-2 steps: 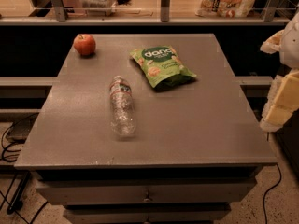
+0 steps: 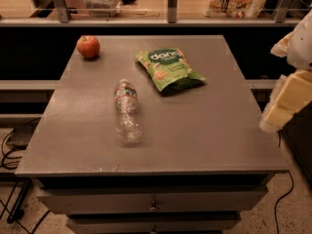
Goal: Pick water bottle
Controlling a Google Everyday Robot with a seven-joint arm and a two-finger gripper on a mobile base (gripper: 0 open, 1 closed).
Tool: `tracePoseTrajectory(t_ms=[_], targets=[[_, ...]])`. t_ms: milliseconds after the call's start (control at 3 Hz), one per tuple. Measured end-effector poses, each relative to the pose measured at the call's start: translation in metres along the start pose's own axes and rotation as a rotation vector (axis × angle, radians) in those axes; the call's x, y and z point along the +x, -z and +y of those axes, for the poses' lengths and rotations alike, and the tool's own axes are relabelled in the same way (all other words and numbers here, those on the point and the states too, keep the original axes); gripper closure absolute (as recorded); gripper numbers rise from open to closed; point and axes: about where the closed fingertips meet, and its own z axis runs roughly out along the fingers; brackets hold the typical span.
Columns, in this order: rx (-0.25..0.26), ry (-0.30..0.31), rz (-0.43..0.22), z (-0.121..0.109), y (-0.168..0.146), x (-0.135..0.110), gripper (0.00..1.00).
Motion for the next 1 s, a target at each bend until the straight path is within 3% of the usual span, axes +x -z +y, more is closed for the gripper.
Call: tracePoseTrajectory(t_ms=[333, 667, 1000], targets=[[-0.004, -0.184, -0.098, -0.005, -0.014, -0.022, 0.00], [0.037, -0.362, -0.168, -0.012, -0.022, -0.043, 0.00], [0.045, -0.467, -0.187, -0.015, -0.020, -0.047, 0.00]])
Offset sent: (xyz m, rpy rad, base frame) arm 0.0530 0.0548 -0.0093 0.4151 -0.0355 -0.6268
